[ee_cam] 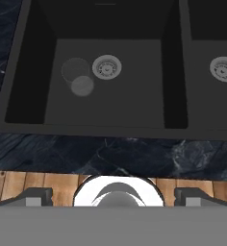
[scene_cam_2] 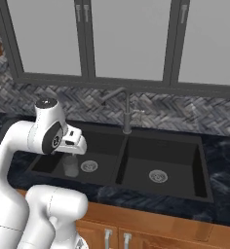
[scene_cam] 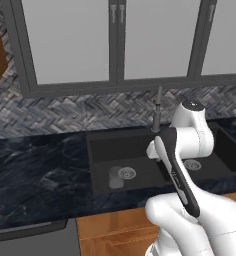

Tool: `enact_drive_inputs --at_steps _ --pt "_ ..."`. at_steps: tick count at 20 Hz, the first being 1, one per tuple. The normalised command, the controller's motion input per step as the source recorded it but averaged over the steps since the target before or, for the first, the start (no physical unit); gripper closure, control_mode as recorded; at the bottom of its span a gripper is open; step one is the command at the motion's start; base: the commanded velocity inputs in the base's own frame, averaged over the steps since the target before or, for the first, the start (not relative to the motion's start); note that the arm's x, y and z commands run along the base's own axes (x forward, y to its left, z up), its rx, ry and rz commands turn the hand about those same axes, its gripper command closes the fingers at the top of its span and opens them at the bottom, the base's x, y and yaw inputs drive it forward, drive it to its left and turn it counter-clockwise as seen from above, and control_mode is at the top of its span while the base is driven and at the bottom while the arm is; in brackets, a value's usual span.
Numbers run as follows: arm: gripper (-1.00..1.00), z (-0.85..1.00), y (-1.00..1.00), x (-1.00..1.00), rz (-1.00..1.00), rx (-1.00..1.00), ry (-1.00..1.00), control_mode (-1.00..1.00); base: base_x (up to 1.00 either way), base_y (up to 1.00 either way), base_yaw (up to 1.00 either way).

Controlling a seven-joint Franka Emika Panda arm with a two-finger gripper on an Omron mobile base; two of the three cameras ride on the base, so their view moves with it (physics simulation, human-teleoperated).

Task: Place the glass cup in the left basin and the tupperware in the right basin of the sink.

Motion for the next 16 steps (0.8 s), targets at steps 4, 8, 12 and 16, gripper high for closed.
enact_drive_inputs --at_steps 4,8,12,16 --pt "-1.00 0.00 0.00 0.00 0.00 0.00 0.00 1.00 -0.12 -0.72 0.00" --pt "-1.00 0.00 0.00 0.00 0.00 0.00 0.00 1.00 -0.25 -0.46 -0.08" --pt "-1.00 0.00 0.00 0.00 0.00 0.00 0.00 1.00 -0.19 -0.36 -0.14" --pt "-1.00 0.00 0.00 0.00 0.00 0.00 0.00 1.00 -0.31 -0.26 -0.13"
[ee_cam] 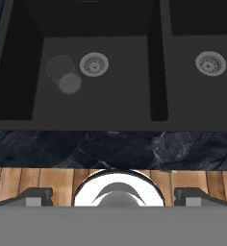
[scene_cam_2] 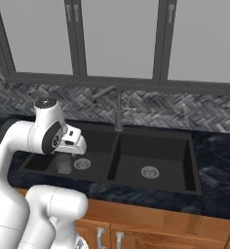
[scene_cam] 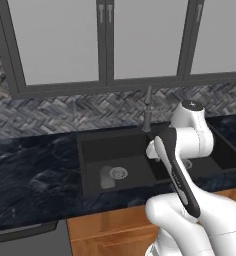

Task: Place the glass cup in the left basin and the tupperware in the right basin of the sink.

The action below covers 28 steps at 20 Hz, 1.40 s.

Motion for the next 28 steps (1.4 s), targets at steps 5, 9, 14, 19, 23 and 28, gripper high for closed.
enact_drive_inputs --at_steps 5,9,14,19,23,28 --pt "-1.00 0.00 0.00 0.00 0.00 0.00 0.00 1.00 -0.28 -0.26 -0.01" --pt "-1.00 0.00 0.00 0.00 0.00 0.00 0.00 1.00 -0.28 -0.33 0.00" --pt "-1.00 0.00 0.00 0.00 0.00 0.00 0.00 1.00 -0.19 -0.51 0.00" --pt "-1.00 0.00 0.00 0.00 0.00 0.00 0.00 1.00 0.00 -0.34 0.00" --pt "-1.00 0.00 0.00 0.00 0.00 0.00 0.00 1.00 0.00 0.00 0.00" --pt "-1.00 0.00 0.00 0.00 0.00 0.00 0.00 1.00 0.00 0.15 0.00"
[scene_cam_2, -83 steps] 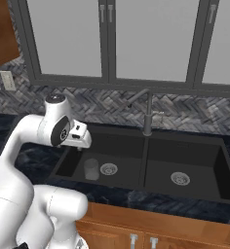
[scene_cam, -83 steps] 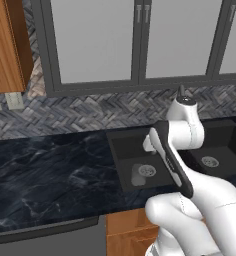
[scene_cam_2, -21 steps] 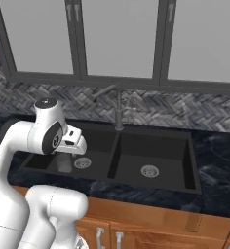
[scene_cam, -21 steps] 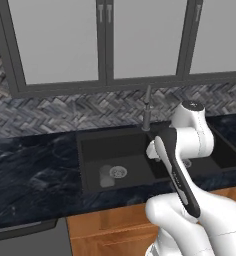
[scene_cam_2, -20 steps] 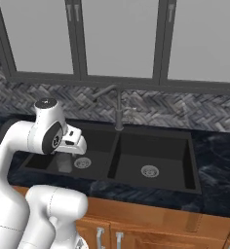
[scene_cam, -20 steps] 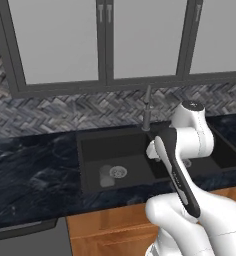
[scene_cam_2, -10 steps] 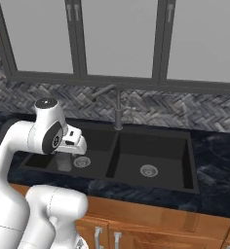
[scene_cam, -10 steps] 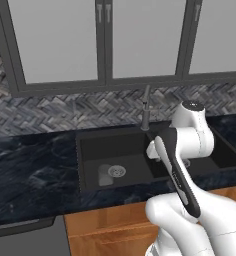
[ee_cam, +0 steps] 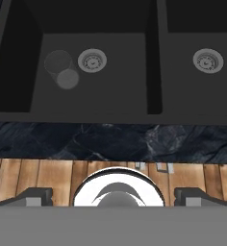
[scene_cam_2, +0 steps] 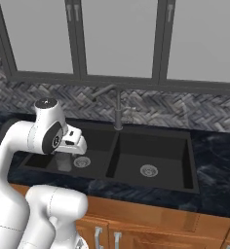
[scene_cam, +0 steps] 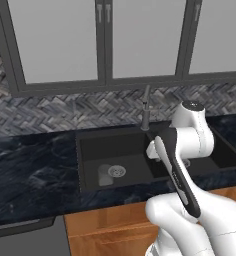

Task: Place the glass cup in the left basin and the tupperware in the right basin of the sink.

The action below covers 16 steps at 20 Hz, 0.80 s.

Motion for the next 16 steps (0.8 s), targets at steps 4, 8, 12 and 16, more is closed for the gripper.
enact_drive_inputs --at_steps 4,8,12,16 --pt "-1.00 0.00 0.00 0.00 0.00 0.00 0.00 1.00 -0.07 0.38 0.00" --pt "-1.00 0.00 0.00 0.00 0.00 0.00 0.00 1.00 -0.21 0.46 0.01" --pt "-1.00 0.00 0.00 0.00 0.00 0.00 0.00 1.00 -0.18 0.53 0.05" --pt "-1.00 0.00 0.00 0.00 0.00 0.00 0.00 1.00 -0.32 0.26 0.09"
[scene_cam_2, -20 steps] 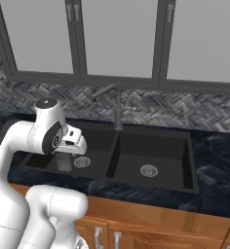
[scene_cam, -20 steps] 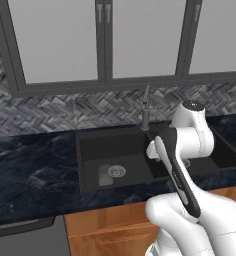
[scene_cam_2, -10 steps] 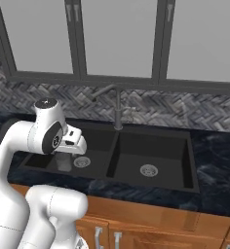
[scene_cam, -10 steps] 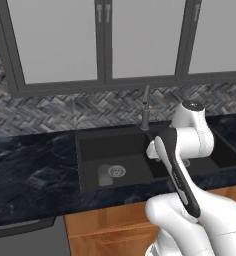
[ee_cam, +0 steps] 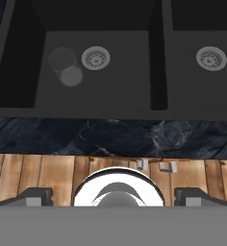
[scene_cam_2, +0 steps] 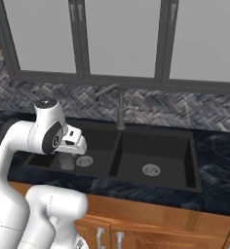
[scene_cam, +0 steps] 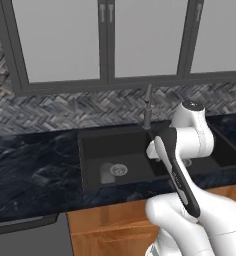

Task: Place the glass cup in the left basin and the tupperware in the right basin of the sink.

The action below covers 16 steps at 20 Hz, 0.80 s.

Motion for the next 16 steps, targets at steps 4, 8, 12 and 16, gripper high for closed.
enact_drive_inputs --at_steps 4,8,12,16 --pt "-1.00 0.00 0.00 0.00 0.00 0.00 0.00 1.00 -0.21 -0.25 0.01" --pt "-1.00 0.00 0.00 0.00 0.00 0.00 0.00 1.00 -0.22 -0.67 -0.01" --pt "-1.00 0.00 0.00 0.00 0.00 0.00 0.00 1.00 0.00 -0.67 -0.01" --pt "-1.00 0.00 0.00 0.00 0.00 0.00 0.00 1.00 0.00 -0.81 0.00"
